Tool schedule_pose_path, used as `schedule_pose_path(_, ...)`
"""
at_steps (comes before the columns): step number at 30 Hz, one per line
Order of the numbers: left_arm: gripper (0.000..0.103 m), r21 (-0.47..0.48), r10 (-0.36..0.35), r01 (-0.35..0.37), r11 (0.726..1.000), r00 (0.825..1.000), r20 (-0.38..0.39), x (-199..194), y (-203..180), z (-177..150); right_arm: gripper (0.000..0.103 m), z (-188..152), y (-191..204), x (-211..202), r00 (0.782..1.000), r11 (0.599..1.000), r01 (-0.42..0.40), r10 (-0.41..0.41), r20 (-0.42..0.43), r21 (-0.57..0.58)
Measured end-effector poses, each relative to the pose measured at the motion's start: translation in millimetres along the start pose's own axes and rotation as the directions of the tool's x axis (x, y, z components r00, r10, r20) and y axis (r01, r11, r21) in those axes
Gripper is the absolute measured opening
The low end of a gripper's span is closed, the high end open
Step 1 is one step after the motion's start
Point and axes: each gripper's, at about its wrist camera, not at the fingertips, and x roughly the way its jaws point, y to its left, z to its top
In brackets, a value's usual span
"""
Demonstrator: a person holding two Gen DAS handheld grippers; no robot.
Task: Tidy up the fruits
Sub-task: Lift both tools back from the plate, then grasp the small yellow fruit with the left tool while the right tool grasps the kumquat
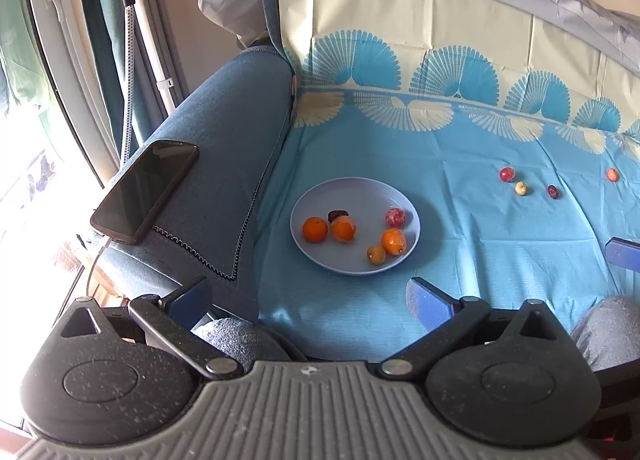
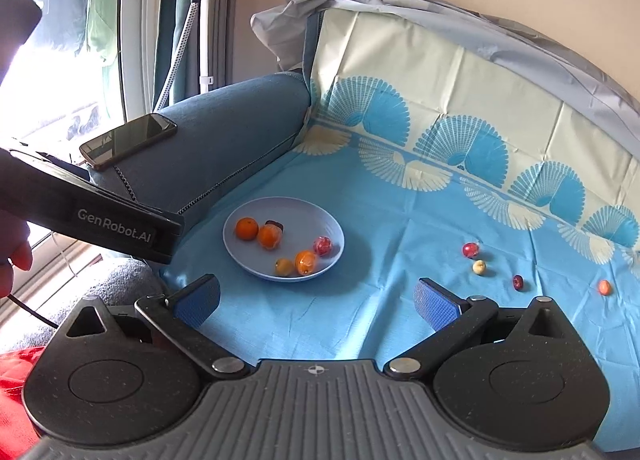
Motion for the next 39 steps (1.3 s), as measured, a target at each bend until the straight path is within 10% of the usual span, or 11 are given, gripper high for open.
schedule_pose_path(26, 0.103, 0.020, 0.013, -0.011, 1.000, 0.996, -0.094, 44, -2, 9, 0.102, 0, 1, 40, 0.997, 1.000, -0.016, 0.015, -0.077, -0.009)
schedule_pose_path(39, 0.103, 0.077, -0.020, 0.032, 0.996, 0.988, -0.154, 80, -64, 48, 0.102, -14, -73, 54, 0.996, 0.983, 0.044, -0.030, -0.079, 0.181)
